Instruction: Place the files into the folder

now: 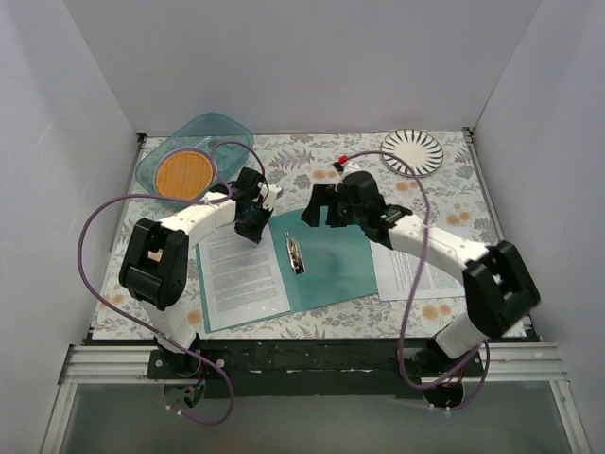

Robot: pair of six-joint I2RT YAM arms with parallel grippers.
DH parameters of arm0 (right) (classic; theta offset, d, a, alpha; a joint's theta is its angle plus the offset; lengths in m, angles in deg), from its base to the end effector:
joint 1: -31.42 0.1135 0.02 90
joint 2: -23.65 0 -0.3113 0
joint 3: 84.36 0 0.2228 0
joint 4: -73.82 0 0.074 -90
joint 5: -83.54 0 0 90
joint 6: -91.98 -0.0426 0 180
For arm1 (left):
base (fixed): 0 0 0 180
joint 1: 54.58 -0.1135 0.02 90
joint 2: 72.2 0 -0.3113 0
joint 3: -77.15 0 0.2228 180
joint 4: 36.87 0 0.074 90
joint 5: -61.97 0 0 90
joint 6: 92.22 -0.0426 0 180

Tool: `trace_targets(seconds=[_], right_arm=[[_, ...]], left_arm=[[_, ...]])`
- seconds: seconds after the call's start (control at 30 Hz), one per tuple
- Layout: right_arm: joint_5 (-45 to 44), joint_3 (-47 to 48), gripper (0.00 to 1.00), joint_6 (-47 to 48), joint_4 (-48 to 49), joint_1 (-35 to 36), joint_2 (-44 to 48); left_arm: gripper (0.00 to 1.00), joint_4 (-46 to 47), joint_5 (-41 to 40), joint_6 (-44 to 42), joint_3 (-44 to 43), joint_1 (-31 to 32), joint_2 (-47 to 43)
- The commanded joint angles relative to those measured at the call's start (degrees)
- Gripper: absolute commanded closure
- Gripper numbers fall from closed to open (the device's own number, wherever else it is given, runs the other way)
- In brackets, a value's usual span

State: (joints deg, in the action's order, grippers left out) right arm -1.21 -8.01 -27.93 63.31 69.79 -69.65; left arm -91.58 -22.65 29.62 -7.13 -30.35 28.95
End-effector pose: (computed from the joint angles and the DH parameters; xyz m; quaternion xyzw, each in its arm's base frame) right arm 0.2754 0.2230 0.3056 -0.0867 0.8498 0.3234 0.4072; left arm 0.2995 -0.1392 0.2438 -0.0579 0.9843 -0.1160 0.1193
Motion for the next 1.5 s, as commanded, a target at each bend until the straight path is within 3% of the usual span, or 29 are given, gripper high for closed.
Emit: trace_targets(seconds=[0.0, 0.13, 0.37, 0.63, 0.97, 1.17, 1.47], right_arm=[[-22.2, -4.5, 0.01, -1.2, -20.5, -2.3, 12.8], [-26.0, -8.1, 0.01, -3.7, -31.5, -2.8, 17.6], [-25.8, -14.9, 0.01, -7.4, -32.3, -3.4, 18.7], [-22.8, -23.8, 0.02, -11.8, -26.6, -3.4, 19.4], [-17.2, -28.1, 0.02, -14.7, -21.9, -3.4, 19.4], [-14.2, -28.5, 0.01, -13.1, -18.8, -3.1, 20.3], [-12.1, -24.1, 0.02, -9.6, -18.0, 0.2, 13.5]], left_arm=[[1.00, -1.8, 0.8, 0.4, -4.3, 0.2, -5.9], [1.00, -2.7, 1.3, 0.9, -5.7, 0.2, -6.8], [1.00, -3.4, 2.3, 2.0, -4.3, 0.2, -7.4], [1.00, -2.9, 2.1, 2.0, -3.1, 1.7, -5.7], [1.00, -1.9, 1.9, 1.9, -1.7, 2.8, -5.1], [1.00, 0.7, 1.4, 1.7, 2.3, 3.3, -4.2], [1.00, 1.8, 1.3, 1.9, 2.0, 4.2, -1.9]])
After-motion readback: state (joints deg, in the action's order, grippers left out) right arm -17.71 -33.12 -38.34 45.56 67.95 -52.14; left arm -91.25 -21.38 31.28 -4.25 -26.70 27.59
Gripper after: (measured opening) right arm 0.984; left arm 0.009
